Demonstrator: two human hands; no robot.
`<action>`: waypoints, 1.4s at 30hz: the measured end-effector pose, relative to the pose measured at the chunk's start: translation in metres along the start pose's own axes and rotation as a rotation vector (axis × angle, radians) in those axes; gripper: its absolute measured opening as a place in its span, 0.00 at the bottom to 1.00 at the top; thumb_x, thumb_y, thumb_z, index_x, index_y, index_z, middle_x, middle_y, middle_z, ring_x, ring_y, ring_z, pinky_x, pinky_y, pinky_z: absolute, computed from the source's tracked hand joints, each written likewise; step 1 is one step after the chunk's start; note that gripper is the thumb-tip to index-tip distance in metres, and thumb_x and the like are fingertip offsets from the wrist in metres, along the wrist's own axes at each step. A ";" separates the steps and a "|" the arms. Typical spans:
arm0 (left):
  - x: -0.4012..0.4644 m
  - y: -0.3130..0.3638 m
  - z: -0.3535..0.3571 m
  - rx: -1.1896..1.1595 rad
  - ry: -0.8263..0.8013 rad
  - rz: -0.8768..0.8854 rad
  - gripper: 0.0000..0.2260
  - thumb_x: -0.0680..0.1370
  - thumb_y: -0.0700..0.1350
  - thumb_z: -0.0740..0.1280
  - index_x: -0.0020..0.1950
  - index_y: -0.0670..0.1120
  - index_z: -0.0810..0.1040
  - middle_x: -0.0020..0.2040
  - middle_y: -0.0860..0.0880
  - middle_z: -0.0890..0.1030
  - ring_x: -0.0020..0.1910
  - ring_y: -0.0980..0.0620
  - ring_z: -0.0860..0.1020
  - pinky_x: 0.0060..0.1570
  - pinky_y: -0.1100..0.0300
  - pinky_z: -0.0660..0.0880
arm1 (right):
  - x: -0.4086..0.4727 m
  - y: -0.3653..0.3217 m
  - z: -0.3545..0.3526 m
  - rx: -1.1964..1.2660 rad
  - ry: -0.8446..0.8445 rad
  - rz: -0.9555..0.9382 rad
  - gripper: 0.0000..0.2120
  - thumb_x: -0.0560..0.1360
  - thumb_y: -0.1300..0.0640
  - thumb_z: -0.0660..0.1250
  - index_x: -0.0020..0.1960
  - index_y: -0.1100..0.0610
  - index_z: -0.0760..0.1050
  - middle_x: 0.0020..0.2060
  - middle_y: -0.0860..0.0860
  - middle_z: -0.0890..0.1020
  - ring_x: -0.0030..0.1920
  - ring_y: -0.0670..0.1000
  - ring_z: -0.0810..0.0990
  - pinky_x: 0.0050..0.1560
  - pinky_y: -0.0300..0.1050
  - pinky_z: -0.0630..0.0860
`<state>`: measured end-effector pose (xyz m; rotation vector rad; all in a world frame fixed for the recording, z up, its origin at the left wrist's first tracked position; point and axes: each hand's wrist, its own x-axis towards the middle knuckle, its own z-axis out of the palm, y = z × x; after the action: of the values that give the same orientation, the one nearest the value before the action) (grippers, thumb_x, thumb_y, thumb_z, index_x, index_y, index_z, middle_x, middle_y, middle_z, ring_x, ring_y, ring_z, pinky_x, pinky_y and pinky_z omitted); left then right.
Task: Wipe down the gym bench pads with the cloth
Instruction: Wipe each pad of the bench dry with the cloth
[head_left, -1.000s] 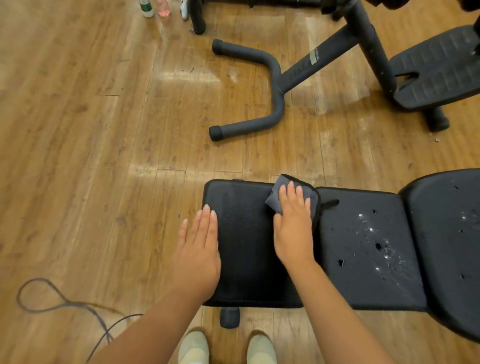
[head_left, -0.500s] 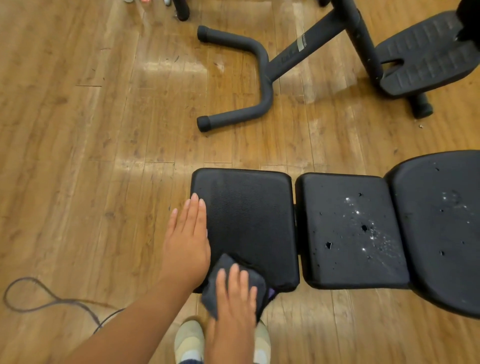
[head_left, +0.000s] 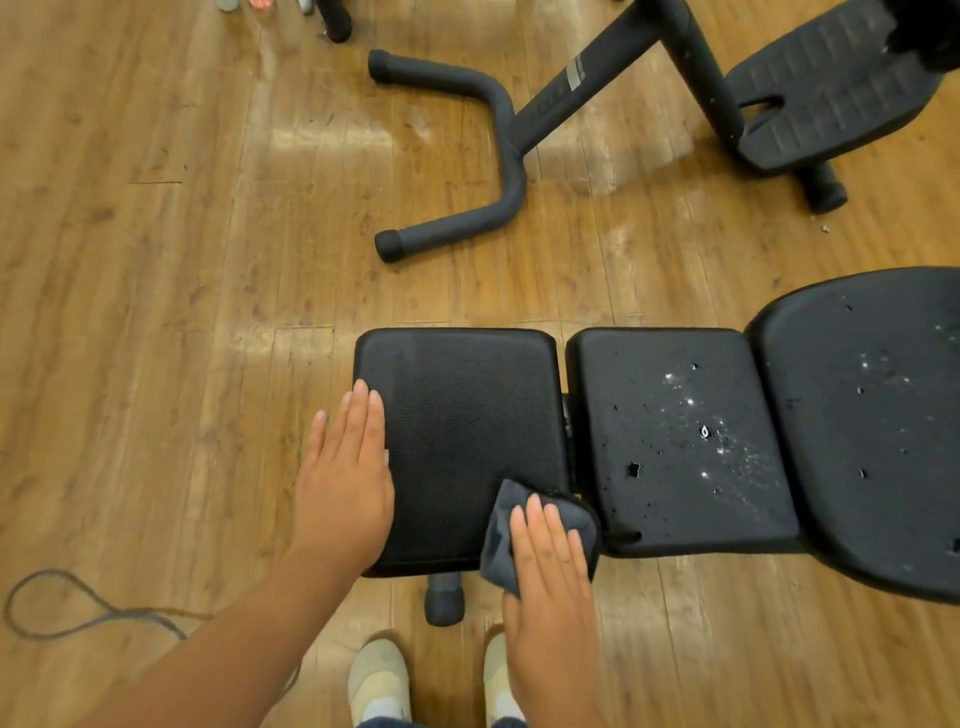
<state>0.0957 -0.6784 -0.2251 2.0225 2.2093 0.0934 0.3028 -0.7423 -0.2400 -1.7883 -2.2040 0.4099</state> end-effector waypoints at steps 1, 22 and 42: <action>0.000 0.004 -0.003 -0.001 0.009 -0.014 0.24 0.79 0.44 0.47 0.73 0.36 0.59 0.73 0.38 0.62 0.73 0.42 0.61 0.71 0.46 0.52 | 0.005 0.000 -0.001 0.030 0.007 0.022 0.30 0.68 0.62 0.55 0.71 0.59 0.60 0.71 0.52 0.62 0.75 0.48 0.50 0.73 0.47 0.50; 0.036 0.160 0.023 -0.023 -0.024 0.168 0.26 0.74 0.43 0.49 0.71 0.36 0.63 0.72 0.38 0.64 0.72 0.42 0.63 0.69 0.46 0.56 | 0.050 0.088 -0.062 -0.146 -0.242 0.002 0.47 0.55 0.63 0.77 0.70 0.61 0.61 0.68 0.57 0.64 0.70 0.54 0.60 0.70 0.50 0.50; 0.035 0.161 0.020 0.001 -0.041 0.133 0.24 0.77 0.43 0.50 0.73 0.38 0.61 0.74 0.41 0.60 0.74 0.44 0.58 0.69 0.48 0.56 | 0.205 0.093 -0.047 -0.137 -0.106 -0.102 0.26 0.76 0.60 0.60 0.73 0.58 0.60 0.74 0.57 0.59 0.74 0.57 0.54 0.74 0.53 0.45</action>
<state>0.2547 -0.6299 -0.2239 2.1507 2.0495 0.0648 0.3638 -0.5213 -0.2252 -1.7487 -2.4381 0.3462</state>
